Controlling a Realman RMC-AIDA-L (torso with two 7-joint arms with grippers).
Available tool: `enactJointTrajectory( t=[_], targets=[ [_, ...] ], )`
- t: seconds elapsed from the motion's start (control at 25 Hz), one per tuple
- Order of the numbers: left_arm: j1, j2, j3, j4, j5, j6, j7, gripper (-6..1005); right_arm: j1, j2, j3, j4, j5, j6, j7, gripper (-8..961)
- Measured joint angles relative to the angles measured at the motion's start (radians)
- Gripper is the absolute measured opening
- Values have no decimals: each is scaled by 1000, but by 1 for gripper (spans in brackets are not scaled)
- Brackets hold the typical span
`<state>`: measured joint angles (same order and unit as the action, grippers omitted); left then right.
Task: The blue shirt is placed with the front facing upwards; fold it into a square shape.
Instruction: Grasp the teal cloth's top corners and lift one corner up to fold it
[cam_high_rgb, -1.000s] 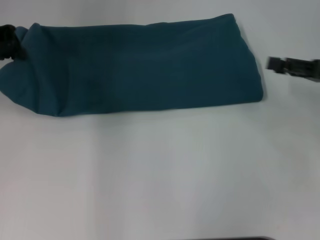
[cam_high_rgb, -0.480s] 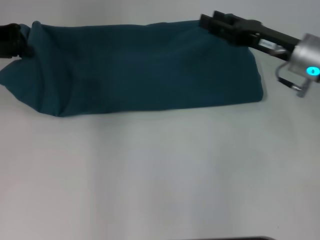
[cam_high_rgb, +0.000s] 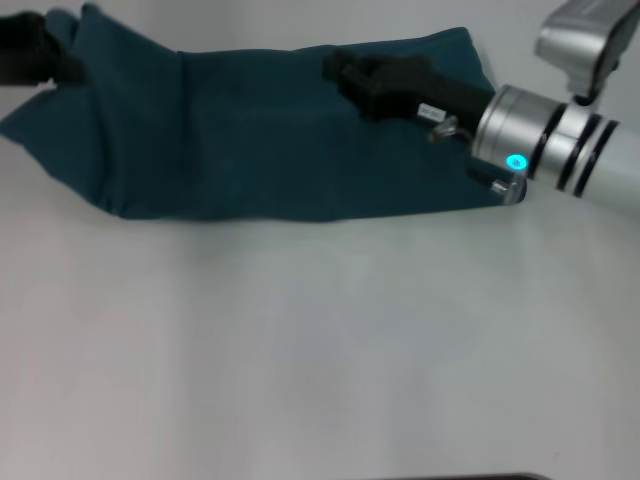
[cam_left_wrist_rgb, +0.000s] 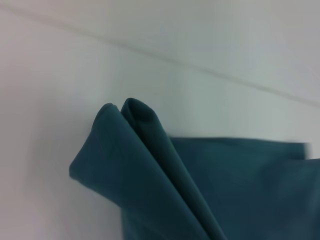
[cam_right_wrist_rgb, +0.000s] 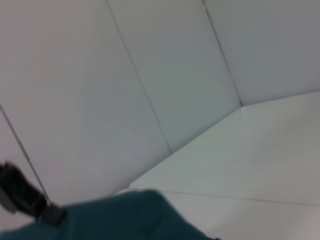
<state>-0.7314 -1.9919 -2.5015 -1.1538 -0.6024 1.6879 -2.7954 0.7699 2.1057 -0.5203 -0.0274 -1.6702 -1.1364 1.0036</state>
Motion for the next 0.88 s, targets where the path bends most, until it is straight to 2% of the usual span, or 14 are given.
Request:
enactJointTrajectory(
  t=[0.24, 0.44, 0.56, 0.88],
  targets=[
    [2, 7, -26, -17, -152, 60, 26, 27, 35, 4, 0, 66, -1, 119, -88, 204],
    [2, 8, -28, -15, -232, 75, 40, 27, 68, 8, 56, 143, 3, 221, -277, 3],
    [1, 8, -28, -8, -287, 96, 54, 27, 96, 9, 124, 206, 1, 239, -442, 4],
    [6, 7, -29, -8, -335, 116, 57, 28, 147, 16, 205, 318, -3, 340, -705, 7]
  ],
)
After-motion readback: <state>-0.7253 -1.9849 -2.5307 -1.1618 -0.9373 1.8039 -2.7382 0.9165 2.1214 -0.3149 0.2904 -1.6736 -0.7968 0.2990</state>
